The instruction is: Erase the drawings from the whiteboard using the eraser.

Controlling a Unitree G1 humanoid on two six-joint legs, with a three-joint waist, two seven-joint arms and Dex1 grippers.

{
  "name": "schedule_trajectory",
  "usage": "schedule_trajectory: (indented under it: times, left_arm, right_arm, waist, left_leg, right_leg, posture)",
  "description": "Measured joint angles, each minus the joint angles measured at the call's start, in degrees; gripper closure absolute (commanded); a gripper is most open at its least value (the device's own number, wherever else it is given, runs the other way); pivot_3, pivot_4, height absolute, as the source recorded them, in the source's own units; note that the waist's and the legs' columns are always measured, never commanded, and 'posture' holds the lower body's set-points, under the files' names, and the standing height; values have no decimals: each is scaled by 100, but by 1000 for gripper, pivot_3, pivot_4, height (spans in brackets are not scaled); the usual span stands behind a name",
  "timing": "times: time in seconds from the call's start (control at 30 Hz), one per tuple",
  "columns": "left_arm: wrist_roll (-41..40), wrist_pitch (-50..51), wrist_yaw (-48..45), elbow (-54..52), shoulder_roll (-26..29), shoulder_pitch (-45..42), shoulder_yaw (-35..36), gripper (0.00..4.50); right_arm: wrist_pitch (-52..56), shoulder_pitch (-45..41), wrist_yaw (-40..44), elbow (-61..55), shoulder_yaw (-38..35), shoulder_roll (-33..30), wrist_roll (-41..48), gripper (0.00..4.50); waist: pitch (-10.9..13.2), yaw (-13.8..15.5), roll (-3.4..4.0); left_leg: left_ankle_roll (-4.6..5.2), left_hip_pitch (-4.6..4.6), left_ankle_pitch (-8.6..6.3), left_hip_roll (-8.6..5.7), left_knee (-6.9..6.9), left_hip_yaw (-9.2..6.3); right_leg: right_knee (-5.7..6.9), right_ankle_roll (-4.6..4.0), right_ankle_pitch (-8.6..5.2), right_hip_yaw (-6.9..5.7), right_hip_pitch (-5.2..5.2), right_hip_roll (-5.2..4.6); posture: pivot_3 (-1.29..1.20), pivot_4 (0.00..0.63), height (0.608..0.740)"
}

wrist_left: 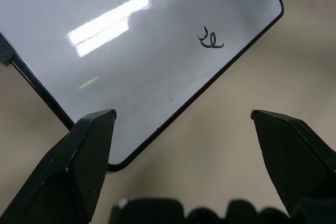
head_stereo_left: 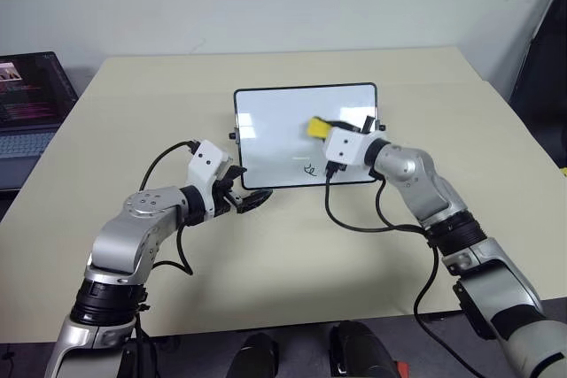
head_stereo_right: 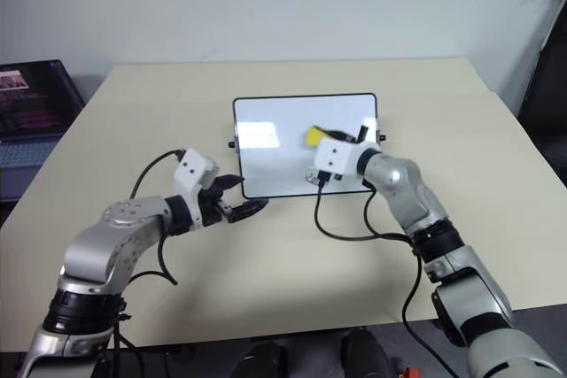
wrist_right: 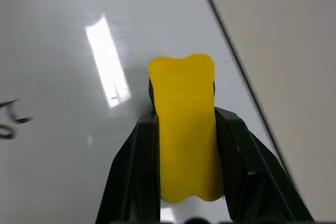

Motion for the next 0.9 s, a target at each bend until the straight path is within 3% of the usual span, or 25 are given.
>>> schedule_trajectory:
  times: [0.6, 0.9]
  left_arm:
    - [0, -2, 52, 7, 25, 69, 12, 0]
    - [5, -75, 172, 19, 38, 328, 266, 0]
  right_arm:
    - [971, 448, 834, -342, 295, 232, 147, 3413]
    - [2069, 1460, 1259, -2159, -629, 334, 1432, 3413]
  waist:
    - [0, 12, 0]
    - [1, 27, 1]
  left_leg:
    - [12, 1, -7, 0, 2, -4]
    - [12, -3, -8, 1, -1, -9]
  right_leg:
    - [-1, 0, 0, -3, 4, 1]
    - [-5, 1, -1, -4, 1, -8]
  posture:
    - [0, 150, 740]
    - [0, 150, 740]
